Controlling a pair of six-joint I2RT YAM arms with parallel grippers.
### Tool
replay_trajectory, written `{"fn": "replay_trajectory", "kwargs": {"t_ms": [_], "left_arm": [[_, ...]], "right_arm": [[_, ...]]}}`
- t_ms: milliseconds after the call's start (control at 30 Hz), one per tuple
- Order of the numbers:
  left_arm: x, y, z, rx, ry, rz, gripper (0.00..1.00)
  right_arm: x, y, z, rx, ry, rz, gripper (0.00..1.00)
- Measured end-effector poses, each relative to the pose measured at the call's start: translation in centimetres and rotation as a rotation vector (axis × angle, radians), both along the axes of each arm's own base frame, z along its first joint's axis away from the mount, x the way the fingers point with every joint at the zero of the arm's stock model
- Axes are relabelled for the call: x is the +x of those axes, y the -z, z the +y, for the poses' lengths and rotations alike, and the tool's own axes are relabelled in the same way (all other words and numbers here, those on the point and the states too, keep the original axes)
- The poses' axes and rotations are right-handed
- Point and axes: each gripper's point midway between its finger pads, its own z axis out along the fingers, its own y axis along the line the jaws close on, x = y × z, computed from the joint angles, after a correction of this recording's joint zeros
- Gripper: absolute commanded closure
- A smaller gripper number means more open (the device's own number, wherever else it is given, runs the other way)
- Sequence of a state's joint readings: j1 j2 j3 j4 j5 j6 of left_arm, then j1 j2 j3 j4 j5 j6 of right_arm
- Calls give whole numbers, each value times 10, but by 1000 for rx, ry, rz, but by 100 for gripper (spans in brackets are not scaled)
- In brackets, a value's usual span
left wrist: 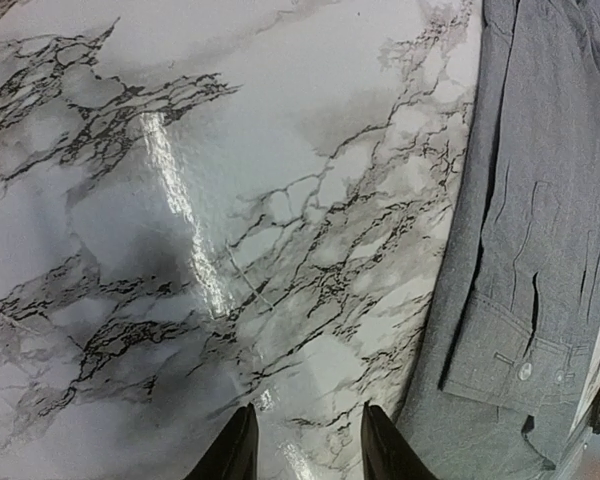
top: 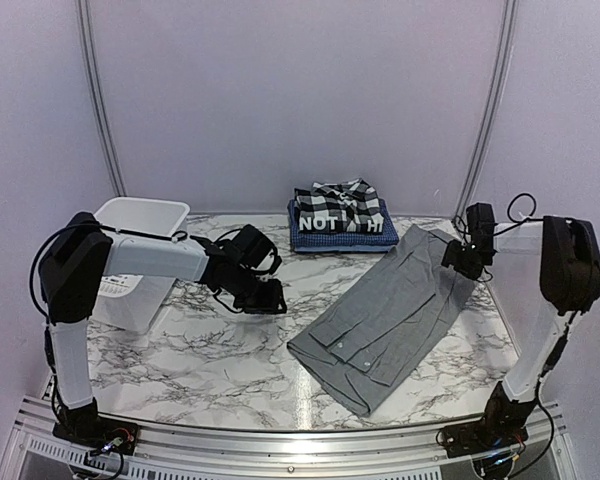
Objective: Fold and stack the long sleeve shirts
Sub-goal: Rotate the rectangle-folded shirt at the center of the board.
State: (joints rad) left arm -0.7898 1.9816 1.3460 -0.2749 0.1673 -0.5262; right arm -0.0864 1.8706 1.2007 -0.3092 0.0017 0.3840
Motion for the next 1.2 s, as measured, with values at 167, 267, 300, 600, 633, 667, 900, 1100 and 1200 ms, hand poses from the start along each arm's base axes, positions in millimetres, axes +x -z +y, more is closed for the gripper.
{"fn": "replay_trajectory", "kwargs": {"t_ms": [167,267,300,600,633,667,900,1100,1200], "left_arm": [[-7,16,-9,14,41,23,61],[-18,26,-16,16,74,49,61],[-20,25,-20,7,83,48,61],[-59,27,-48,-52,148,63,86],[-63,29,-48,-51,151,62,90],[-67,29,-47,-51,150,64,94],[-97,32,-30,-42,124,87,100],[-137,33,-8,-45,97,118,100],[-154,34,6,-52,72,143,100]], "right_arm": [[-35,-45,58,-11,-93,-80,37],[-59,-59,95,4,-154,-114,37],[-68,-60,105,12,-172,-115,38],[-156,-42,182,55,-328,-57,38],[-167,-42,195,60,-356,-54,38],[-178,-41,206,68,-383,-50,38],[-256,-36,256,124,-496,-14,39],[-295,-14,255,112,-487,57,34],[-294,-12,242,86,-433,55,32]]}}
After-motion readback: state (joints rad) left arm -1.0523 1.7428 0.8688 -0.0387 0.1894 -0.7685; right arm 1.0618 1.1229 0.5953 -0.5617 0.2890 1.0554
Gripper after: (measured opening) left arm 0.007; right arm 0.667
